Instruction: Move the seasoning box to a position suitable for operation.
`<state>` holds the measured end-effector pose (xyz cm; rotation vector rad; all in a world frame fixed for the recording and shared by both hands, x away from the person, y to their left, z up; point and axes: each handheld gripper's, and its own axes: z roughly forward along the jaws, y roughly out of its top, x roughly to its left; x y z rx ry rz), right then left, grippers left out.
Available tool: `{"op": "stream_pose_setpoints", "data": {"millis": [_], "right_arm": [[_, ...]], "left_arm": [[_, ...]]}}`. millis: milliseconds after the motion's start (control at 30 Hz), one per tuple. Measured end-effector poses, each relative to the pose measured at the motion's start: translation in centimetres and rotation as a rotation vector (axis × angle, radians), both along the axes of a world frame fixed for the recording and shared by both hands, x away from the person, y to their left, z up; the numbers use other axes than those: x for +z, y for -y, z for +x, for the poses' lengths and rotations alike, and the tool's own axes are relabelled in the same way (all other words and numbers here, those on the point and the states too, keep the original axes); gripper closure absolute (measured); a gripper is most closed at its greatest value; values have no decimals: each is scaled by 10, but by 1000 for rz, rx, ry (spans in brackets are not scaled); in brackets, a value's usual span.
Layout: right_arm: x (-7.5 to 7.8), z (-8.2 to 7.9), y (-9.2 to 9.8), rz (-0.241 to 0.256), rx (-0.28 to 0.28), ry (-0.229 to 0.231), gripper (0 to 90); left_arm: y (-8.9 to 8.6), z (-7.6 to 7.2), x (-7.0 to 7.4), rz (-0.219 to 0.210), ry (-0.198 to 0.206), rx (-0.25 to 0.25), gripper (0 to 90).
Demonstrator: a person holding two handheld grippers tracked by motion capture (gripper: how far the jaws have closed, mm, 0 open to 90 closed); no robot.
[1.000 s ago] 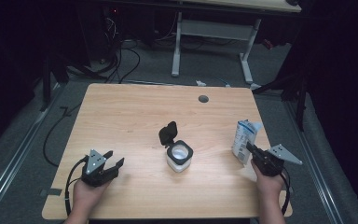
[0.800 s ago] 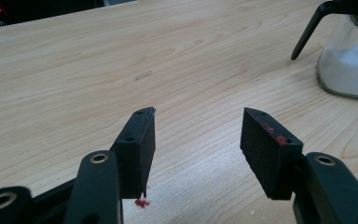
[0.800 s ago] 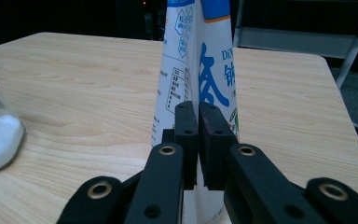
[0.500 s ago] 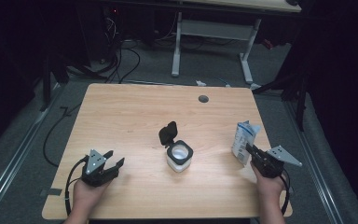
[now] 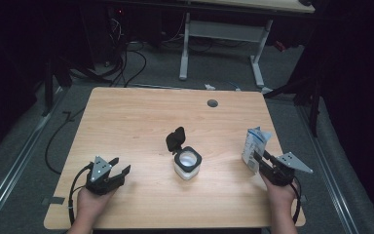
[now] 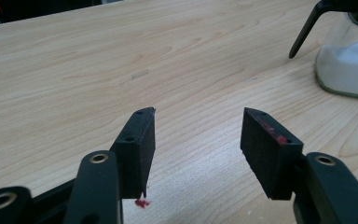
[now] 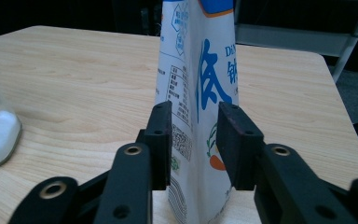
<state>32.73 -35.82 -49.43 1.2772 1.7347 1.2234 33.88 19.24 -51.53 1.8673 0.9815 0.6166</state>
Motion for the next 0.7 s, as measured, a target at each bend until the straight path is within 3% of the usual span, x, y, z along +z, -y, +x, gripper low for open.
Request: {"op": "stream_pose_setpoints", "data": {"millis": [200, 700], "right_arm": [[0, 0, -2, -12, -24, 4, 570], [1, -2, -5, -44, -41, 5, 496]], "left_arm": [[0, 0, 0, 0, -3, -2, 453], [1, 1, -1, 7, -19, 0, 457]]}}
